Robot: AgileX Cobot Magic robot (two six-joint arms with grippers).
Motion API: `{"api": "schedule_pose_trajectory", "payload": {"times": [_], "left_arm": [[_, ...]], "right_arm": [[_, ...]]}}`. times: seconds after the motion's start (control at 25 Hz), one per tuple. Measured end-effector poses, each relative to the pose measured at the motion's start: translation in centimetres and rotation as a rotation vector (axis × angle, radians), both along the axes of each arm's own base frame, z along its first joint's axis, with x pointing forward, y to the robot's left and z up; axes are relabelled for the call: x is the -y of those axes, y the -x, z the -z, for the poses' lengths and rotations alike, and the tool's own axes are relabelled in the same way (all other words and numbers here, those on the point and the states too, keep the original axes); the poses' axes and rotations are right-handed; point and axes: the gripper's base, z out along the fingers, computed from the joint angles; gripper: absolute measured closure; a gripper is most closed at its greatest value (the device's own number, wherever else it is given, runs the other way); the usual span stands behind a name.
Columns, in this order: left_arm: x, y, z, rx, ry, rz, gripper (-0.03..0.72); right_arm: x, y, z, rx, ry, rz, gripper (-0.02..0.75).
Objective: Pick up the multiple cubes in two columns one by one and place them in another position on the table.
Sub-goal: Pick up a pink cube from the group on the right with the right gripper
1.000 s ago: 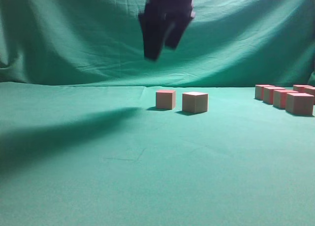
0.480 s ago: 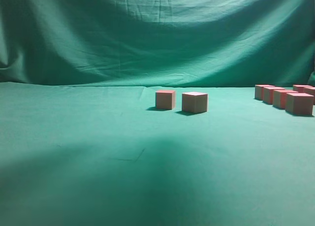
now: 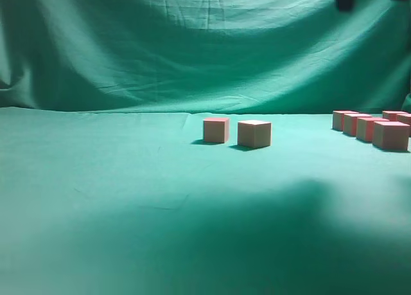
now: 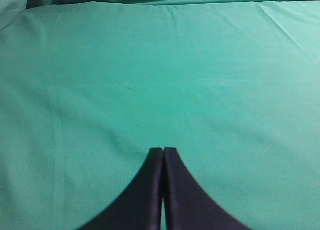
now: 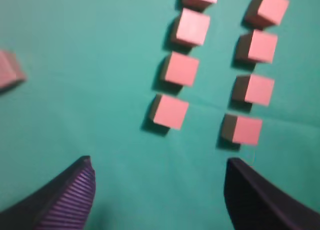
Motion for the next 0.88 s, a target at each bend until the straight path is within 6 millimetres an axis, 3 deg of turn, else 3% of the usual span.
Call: {"api": "schedule_pose_trajectory", "payload": {"times": [0.16, 0.24, 0.6, 0.88], "left_arm": [[0.0, 0.0, 0.0, 0.0, 0.0, 0.0, 0.688], [0.0, 0.0, 0.0, 0.0, 0.0, 0.0, 0.688], [0.0, 0.0, 0.0, 0.0, 0.0, 0.0, 0.688], [0.0, 0.0, 0.0, 0.0, 0.0, 0.0, 0.688]], "right_arm": [[1.4, 0.7, 4.0, -0.081, 0.013, 0.079, 0.207], [1.7, 0.7, 5.1, -0.078, -0.009, 0.108, 0.207], [5.4, -2.1, 7.4, -0.019, -0.18, 0.269, 0.207], [5.2, -3.6, 11.1, -0.068, -0.182, 0.233, 0.207]]}}
